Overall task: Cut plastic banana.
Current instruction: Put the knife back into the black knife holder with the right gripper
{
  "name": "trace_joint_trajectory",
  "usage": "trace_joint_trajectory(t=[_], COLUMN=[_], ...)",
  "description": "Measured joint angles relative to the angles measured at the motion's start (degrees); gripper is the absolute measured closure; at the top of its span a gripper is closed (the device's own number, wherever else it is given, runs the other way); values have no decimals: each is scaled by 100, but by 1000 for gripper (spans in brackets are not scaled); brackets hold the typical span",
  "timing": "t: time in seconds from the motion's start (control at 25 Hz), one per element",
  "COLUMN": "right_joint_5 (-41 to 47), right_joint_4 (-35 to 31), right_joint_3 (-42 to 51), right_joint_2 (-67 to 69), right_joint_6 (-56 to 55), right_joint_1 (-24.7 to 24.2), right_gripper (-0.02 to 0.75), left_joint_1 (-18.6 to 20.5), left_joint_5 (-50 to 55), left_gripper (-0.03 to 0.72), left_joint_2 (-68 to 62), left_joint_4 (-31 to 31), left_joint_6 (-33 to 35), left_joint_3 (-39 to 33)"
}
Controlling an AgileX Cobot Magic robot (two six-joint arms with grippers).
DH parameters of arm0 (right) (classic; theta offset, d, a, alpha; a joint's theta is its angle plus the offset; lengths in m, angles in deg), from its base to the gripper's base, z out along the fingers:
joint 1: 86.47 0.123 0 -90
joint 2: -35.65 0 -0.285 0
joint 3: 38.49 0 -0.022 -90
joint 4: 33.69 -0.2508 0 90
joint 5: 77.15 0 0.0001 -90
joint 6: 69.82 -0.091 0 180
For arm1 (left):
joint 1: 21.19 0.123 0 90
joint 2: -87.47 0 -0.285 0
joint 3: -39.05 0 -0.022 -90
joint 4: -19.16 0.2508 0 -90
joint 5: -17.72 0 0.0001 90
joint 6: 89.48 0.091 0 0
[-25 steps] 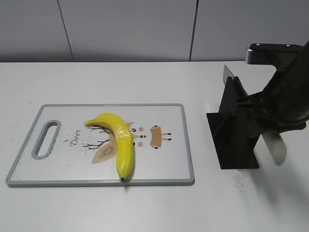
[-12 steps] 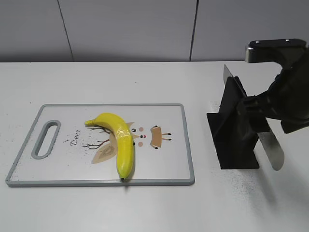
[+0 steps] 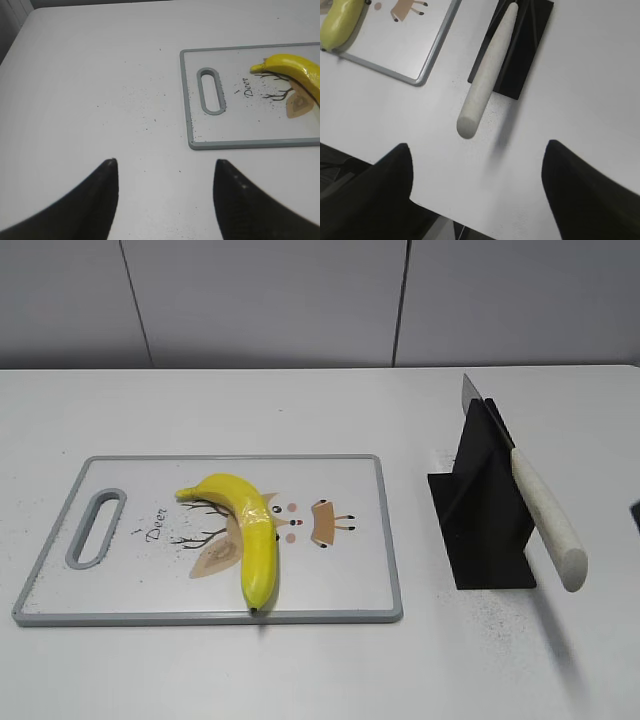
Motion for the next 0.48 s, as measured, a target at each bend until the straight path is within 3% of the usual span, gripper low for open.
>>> trace_joint_trajectory(t=[0.48], right_joint_5=[251], right_joint_4=[-4], right_joint_3=[1461], right_joint_2=[-3142], right_joint_6=[480], right_joint_1=[0], right_gripper=[164], left_joint_1=[0], left_joint_5=[0], left_gripper=[136], left_joint_2=[0], left_joint_4=[0], left_joint_6=[0], left_joint_3=[0])
